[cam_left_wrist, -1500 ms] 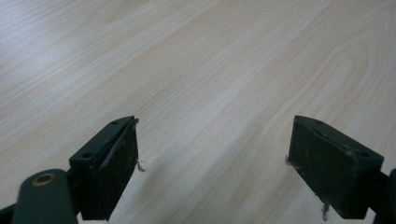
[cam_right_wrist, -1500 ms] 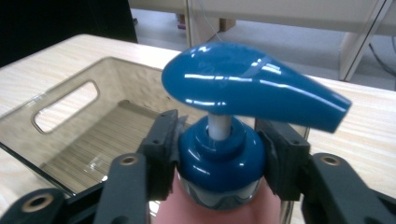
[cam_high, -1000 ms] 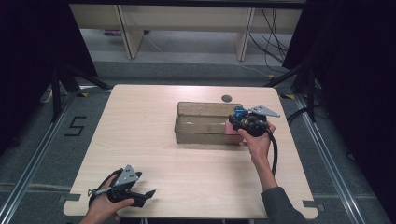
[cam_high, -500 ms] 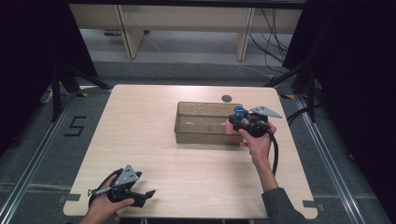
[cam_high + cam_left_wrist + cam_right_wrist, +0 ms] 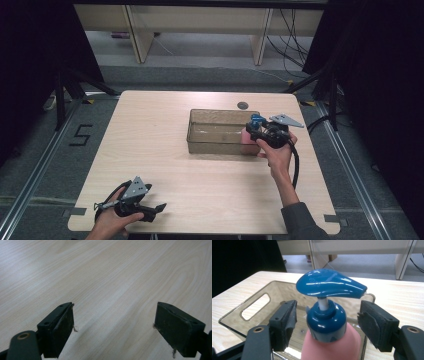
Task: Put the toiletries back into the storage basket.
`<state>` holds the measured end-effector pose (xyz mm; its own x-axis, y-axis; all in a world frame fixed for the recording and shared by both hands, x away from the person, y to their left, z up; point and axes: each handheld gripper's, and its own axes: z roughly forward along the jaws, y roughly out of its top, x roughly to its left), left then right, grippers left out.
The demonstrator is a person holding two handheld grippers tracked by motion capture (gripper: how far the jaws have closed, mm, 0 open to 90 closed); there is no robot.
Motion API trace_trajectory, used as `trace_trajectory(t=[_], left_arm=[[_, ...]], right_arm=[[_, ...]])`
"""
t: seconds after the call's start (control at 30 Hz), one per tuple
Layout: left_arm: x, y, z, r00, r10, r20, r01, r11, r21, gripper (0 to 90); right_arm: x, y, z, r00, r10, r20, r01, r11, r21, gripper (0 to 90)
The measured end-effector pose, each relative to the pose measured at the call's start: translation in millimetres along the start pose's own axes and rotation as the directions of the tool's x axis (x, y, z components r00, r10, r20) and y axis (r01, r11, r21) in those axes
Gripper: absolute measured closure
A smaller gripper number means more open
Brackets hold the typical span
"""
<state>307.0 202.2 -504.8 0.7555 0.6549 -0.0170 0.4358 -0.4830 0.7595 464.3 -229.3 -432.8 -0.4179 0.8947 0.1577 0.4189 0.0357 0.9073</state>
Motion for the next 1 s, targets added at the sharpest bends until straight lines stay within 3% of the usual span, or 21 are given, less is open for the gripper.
trace_trajectory(t=[0.1,0.13,0.23,0.43,0.47,0.67,0.73,0.77,0.8,0.83,0.9,0.97,1.0], left_arm=[[0.0,-0.1,0.3,1.0,0.001,0.001,-0.001,1.0,-0.004,15.4],[0.1,0.0,0.1,1.0,0.001,0.001,-0.001,1.0,-0.002,15.4],[0.0,-0.1,0.2,1.0,0.001,0.001,-0.001,1.0,-0.004,15.4],[-0.2,-0.1,0.4,1.0,-0.002,0.0,0.002,1.0,-0.006,15.4],[0.1,0.0,0.0,1.0,0.003,0.001,-0.003,1.0,-0.003,15.4],[0.0,0.0,0.0,1.0,0.002,0.002,-0.002,1.0,-0.003,15.4],[0.0,-0.1,0.1,1.0,0.001,0.001,-0.001,1.0,-0.003,15.4],[0.0,-0.1,0.1,1.0,0.001,0.001,-0.001,1.0,-0.003,15.4],[0.2,0.0,0.1,1.0,0.003,-0.001,-0.003,1.0,-0.004,15.4],[0.0,0.1,0.4,1.0,0.002,-0.003,-0.002,1.0,-0.008,15.4],[-0.3,0.0,0.3,1.0,-0.001,-0.001,0.001,1.0,-0.008,15.4],[0.0,0.0,-0.1,1.0,0.0,0.001,0.0,1.0,-0.005,15.4],[0.1,0.0,-0.1,1.0,0.001,0.001,-0.001,1.0,-0.005,15.4]], right_arm=[[0.1,-0.1,-1.3,1.0,0.005,-0.002,-0.005,1.0,-0.006,31.6],[3.0,-0.8,-1.9,0.9989,0.047,-0.011,-0.047,0.999,0.0,31.6],[0.1,-0.6,-3.0,1.0,-0.005,0.008,0.005,1.0,0.001,31.2],[1.5,-0.6,-3.1,0.9998,0.017,-0.015,-0.017,1.0,-0.011,27.9],[2.5,-0.2,-4.5,0.9996,0.028,0.0,-0.028,1.0,0.003,26.5],[2.8,-0.5,-4.8,0.9997,0.02,0.015,-0.02,1.0,0.007,25.8],[4.7,-0.4,-5.9,0.9994,0.034,0.0,-0.034,0.999,0.007,25.2],[4.1,0.0,-6.5,0.9999,0.011,0.011,-0.011,1.0,0.006,25.1],[5.5,-0.6,-5.4,0.9996,0.028,-0.002,-0.028,1.0,-0.002,24.7],[5.1,-0.4,-6.0,0.9999,0.013,0.011,-0.013,1.0,0.001,24.0],[7.5,-0.7,-6.5,0.9991,0.041,0.006,-0.041,0.999,0.005,23.8],[5.3,-0.5,-7.2,0.9999,0.006,0.015,-0.006,1.0,0.003,23.6],[8.5,-1.3,-7.3,0.9987,0.05,0.005,-0.05,0.999,0.006,23.6]])
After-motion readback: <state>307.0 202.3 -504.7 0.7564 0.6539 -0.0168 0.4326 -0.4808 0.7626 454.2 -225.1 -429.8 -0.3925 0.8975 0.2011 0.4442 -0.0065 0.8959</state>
